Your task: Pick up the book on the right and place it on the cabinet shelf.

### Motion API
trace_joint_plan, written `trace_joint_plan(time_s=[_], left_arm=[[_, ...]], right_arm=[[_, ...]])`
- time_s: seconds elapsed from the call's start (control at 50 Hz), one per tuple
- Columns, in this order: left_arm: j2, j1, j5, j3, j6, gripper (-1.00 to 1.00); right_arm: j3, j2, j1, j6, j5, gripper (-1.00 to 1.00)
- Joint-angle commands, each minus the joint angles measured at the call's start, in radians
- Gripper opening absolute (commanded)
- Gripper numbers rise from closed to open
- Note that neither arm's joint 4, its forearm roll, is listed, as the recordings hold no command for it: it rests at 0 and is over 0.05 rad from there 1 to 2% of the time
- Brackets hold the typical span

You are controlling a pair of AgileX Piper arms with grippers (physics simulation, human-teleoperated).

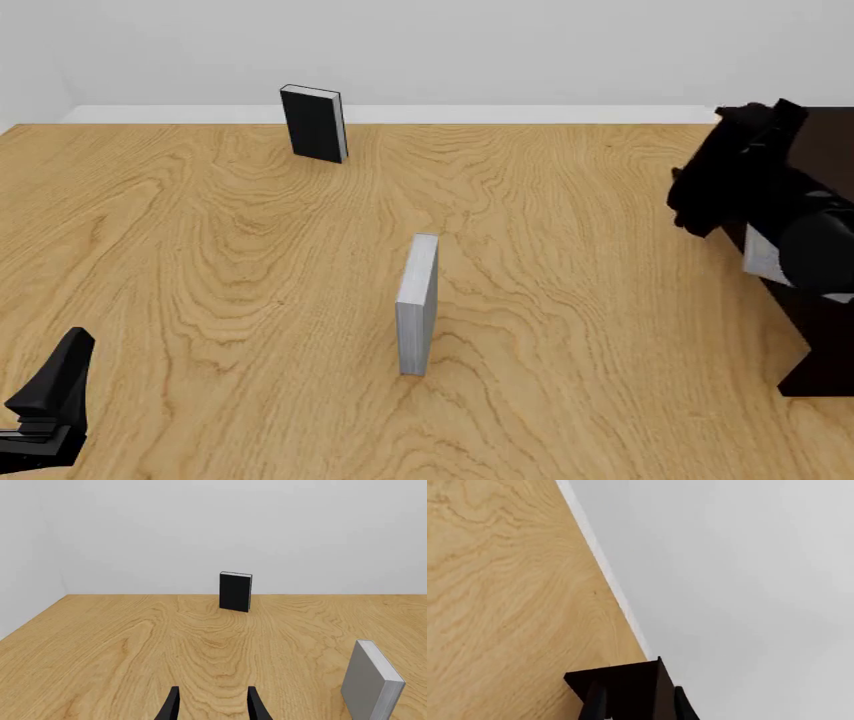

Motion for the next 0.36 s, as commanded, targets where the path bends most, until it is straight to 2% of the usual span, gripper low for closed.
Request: trace_joint_plan(time_s=[0.02, 0.36], left_arm=[[0.0, 0.0, 0.0, 0.0, 0.0, 1.0], [0.0, 0.0, 0.0, 0.0, 0.0, 1.0]], right_arm=[[-0.031, -0.115, 0.054, 0.101, 0.127, 1.0], [0.032, -0.29, 0.076, 0.148, 0.216, 1.0]])
